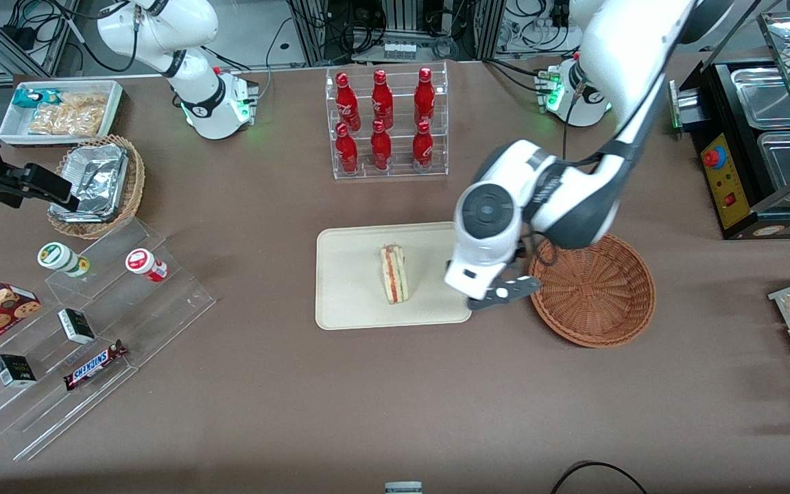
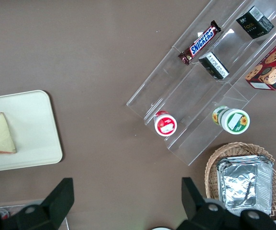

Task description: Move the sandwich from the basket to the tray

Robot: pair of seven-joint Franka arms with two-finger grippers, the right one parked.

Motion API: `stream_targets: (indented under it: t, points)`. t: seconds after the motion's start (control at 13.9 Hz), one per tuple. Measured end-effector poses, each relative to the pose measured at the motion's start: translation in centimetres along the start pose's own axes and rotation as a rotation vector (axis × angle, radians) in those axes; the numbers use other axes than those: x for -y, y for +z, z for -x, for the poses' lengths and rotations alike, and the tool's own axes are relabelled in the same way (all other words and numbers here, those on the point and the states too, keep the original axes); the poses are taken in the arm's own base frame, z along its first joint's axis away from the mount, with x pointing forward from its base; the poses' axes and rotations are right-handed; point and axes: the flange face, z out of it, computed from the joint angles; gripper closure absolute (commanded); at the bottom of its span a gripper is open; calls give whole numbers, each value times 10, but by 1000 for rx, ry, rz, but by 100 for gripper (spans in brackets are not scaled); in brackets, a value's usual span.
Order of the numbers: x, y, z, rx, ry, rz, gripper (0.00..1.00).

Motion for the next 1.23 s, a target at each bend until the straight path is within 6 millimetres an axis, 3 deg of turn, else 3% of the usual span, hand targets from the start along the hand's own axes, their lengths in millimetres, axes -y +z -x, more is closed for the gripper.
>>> stream_targets:
  t: [0.36,0.94,1.23]
  points:
    - [96,-16,-15,47,82,14,0]
    - [191,-58,8,109,260,6,0]
    - [270,-81,-2,160,348,54,0]
